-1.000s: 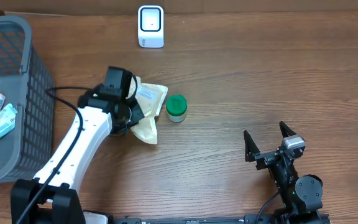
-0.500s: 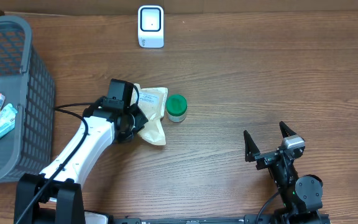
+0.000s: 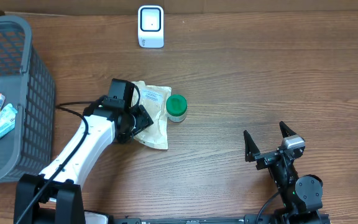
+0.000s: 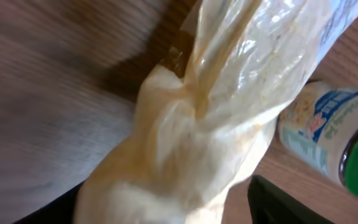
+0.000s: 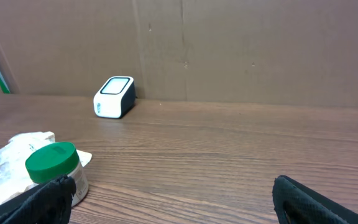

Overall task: Scan the item barcode
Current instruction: 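Place the clear bag on the table left of the jar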

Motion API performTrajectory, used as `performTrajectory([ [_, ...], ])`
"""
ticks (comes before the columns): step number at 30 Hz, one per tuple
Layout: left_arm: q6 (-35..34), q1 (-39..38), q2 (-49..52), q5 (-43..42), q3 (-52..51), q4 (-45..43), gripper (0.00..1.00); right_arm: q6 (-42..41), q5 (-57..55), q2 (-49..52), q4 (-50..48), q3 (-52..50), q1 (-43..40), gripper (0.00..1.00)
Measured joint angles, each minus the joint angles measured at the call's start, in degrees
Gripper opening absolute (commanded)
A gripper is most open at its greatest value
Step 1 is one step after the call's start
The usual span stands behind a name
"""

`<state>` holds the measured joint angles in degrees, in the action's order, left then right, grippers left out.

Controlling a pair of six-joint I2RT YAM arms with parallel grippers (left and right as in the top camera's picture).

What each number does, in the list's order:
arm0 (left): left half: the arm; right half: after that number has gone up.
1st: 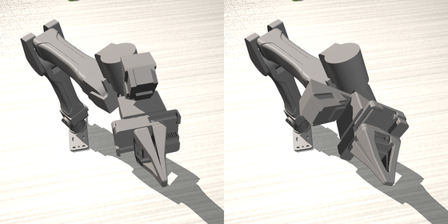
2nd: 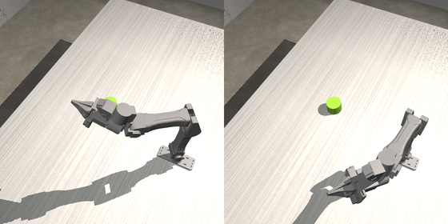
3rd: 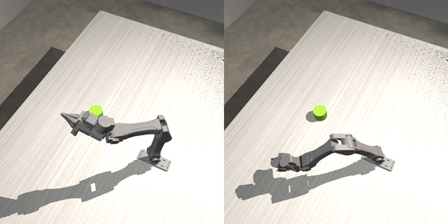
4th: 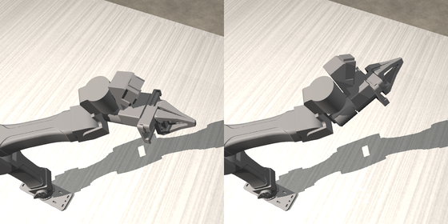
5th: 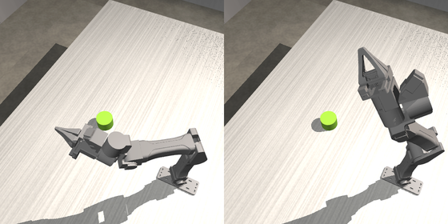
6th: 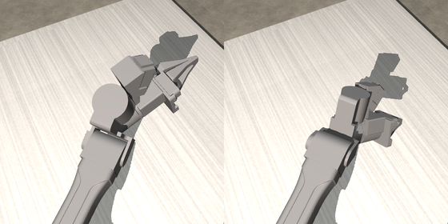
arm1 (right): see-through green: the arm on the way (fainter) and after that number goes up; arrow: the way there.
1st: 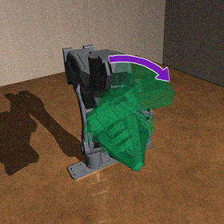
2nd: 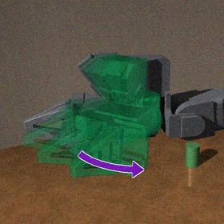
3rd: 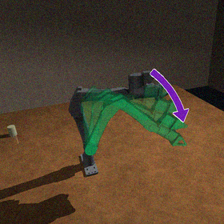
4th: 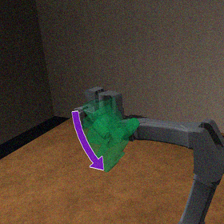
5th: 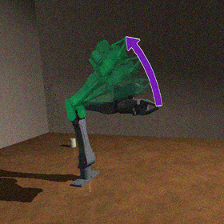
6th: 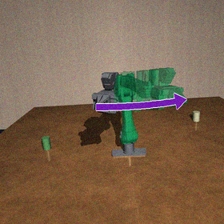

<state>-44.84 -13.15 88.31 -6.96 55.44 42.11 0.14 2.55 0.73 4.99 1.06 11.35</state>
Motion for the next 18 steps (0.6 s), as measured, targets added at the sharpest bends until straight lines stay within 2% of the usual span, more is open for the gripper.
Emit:
performTrajectory([
  [4, 4.0, 0.0, -0.1, 3.6, 9.0, 8.7, 0.81, 0.0, 0.0, 0.0, 0.0, 0.0, 0.0, 1.00],
  [9, 9.6, 0.2, 0.0, 8.9, 28.0, 22.9, 0.89, 0.0, 0.0, 0.0, 0.0, 0.0, 0.0, 1.00],
  [14, 13.8, 2.6, -0.1, 11.3, 43.2, 30.2, 0.91, 0.0, 0.0, 0.0, -0.1, 0.0, 0.0, 1.00],
  [18, 16.8, 8.2, -0.2, 14.5, 53.2, 34.4, 0.91, 0.0, 0.0, 0.0, -0.1, 0.0, 0.0, 1.00],
])
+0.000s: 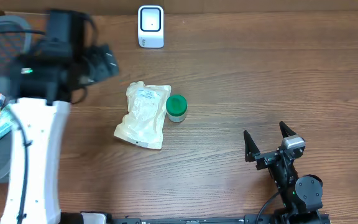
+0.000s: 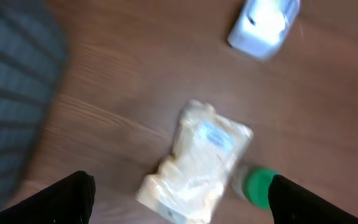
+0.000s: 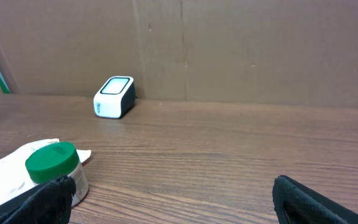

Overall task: Scan the item barcode
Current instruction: 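Place the clear bag on the table left of the jar, then reach into the basket and grasp the mint-green wrapped pack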

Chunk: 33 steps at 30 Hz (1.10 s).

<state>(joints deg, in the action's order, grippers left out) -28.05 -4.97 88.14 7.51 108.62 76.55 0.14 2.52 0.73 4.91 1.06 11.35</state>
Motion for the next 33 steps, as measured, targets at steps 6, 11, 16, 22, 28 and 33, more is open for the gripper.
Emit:
performTrajectory([
  [6, 1.5, 23.5, -0.1, 2.7, 8.2, 1.9, 0.90, 0.0, 0.0, 0.0, 0.0, 0.0, 0.0, 1.00],
  [11, 0.6, 43.8, 0.3, -1.5, 4.0, -5.1, 0.88, 0.0, 0.0, 0.0, 0.0, 0.0, 0.0, 1.00],
  [16, 1.8, 46.8, 4.0, -3.0, -4.6, -11.4, 0.88, 0.0, 0.0, 0.0, 0.1, 0.0, 0.0, 1.00],
  [22, 4.7, 46.8, 13.3, 0.0, -5.9, -11.9, 0.84, 0.0, 0.0, 0.0, 0.1, 0.0, 0.0, 1.00],
  [28, 6.2, 46.8, 19.2, 1.4, -6.2, -11.7, 0.82, 0.0, 0.0, 0.0, 0.0, 0.0, 0.0, 1.00],
  [33, 8.6, 46.8, 22.8, 3.1, -13.0, -18.4, 0.86, 0.0, 0.0, 0.0, 0.0, 0.0, 0.0, 1.00],
])
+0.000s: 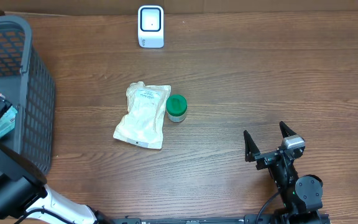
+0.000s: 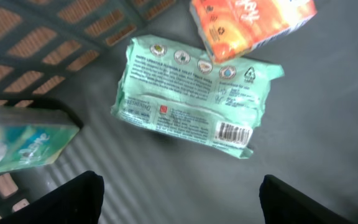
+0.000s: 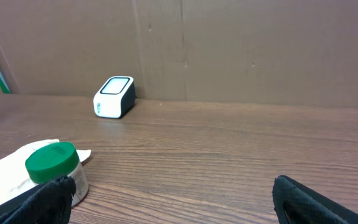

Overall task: Scan the item barcode
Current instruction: 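Reach into the basket and grasp the mint-green wrapped pack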

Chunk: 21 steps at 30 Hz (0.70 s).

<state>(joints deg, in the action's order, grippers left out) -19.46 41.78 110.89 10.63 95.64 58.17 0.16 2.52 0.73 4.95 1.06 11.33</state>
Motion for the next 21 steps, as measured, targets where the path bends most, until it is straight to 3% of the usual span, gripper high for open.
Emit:
performTrajectory([
  [8, 8.1, 0.0, 1.0, -1.8, -5.3, -9.0, 0.88, 0.0, 0.0, 0.0, 0.0, 0.0, 0.0, 1.00],
  [21, 11.4, -0.1, 7.2, -2.0, -5.4, -12.4, 0.83, 0.0, 0.0, 0.0, 0.0, 0.0, 0.0, 1.00],
])
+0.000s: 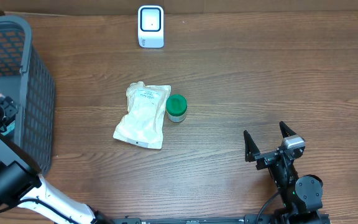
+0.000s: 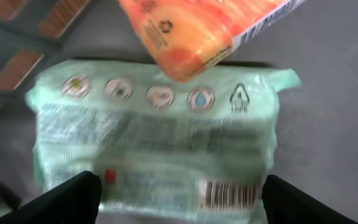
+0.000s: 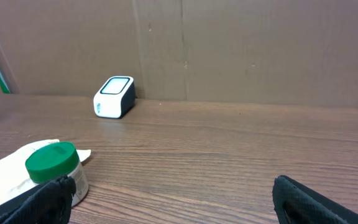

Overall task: Scan the item barcode
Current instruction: 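Reach into the basket and grasp the mint-green wrapped pack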

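Inside the grey basket [image 1: 40, 93] at the far left, my left gripper [image 1: 0, 109] hangs low and open. In the left wrist view it [image 2: 179, 208] straddles a pale green wipes pack [image 2: 160, 143]; the pack's barcode [image 2: 229, 194] lies between the fingers [image 2: 61, 199]. An orange pack [image 2: 210, 28] overlaps the green one's far edge. The white scanner [image 1: 150, 26] stands at the table's back edge, also in the right wrist view [image 3: 114, 96]. My right gripper [image 1: 269, 144] rests open and holds nothing at the front right.
A cream pouch [image 1: 142, 115] lies flat mid-table with a green-lidded jar [image 1: 176, 107] touching its right side. The basket's tall mesh walls close in around the left gripper. A cardboard wall [image 3: 229, 43] backs the table.
My left gripper is lower and closer over the green pack, which now fills its view with the barcode between the fingers. The right arm and the table items have not moved.
My left gripper was down on the cream pouch beside the jar. Then it was raised near the basket, open, with the pouch lying flat on the table. Then it was inside the basket above the green and orange packs, and now sits close over the green one.
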Motion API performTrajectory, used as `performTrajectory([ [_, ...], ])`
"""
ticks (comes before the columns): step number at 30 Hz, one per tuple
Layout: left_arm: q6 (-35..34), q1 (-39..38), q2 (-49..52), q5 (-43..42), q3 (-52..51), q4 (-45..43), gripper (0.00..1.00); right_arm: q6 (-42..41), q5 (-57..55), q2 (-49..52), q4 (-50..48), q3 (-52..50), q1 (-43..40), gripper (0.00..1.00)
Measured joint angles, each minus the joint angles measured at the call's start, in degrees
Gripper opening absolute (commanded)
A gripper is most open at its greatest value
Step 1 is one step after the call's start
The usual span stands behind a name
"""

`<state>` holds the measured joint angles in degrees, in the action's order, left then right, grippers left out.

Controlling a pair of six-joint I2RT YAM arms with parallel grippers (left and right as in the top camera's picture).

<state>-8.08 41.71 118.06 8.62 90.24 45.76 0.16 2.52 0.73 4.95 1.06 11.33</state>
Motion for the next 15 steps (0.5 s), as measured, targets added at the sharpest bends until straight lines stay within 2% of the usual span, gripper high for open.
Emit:
performTrajectory([
  [3, 1.3, 0.0, 1.1, 0.2, 0.0, -0.9, 0.75, 0.0, 0.0, 0.0, 0.0, 0.0, 0.0, 1.00],
  [4, 1.3, -0.1, 1.4, 0.2, 0.1, -1.0, 0.70, 0.0, 0.0, 0.0, 0.0, 0.0, 0.0, 1.00],
  [6, 1.5, -0.1, 2.0, 0.4, 0.6, -0.8, 0.52, 0.0, 0.0, 0.0, 0.0, 0.0, 0.0, 1.00],
  [7, 1.7, -0.1, 2.3, 0.4, 0.9, -0.6, 0.27, 0.0, 0.0, 0.0, 0.0, 0.0, 0.0, 1.00],
  [9, 2.3, -0.5, 2.6, -0.2, 1.3, -0.6, 0.05, 0.0, 0.0, 0.0, 0.0, 0.0, 0.0, 1.00],
  [15, 2.5, -0.7, 3.0, -0.4, 2.8, 2.4, 0.04, 0.0, 0.0, 0.0, 0.0, 0.0, 0.0, 1.00],
])
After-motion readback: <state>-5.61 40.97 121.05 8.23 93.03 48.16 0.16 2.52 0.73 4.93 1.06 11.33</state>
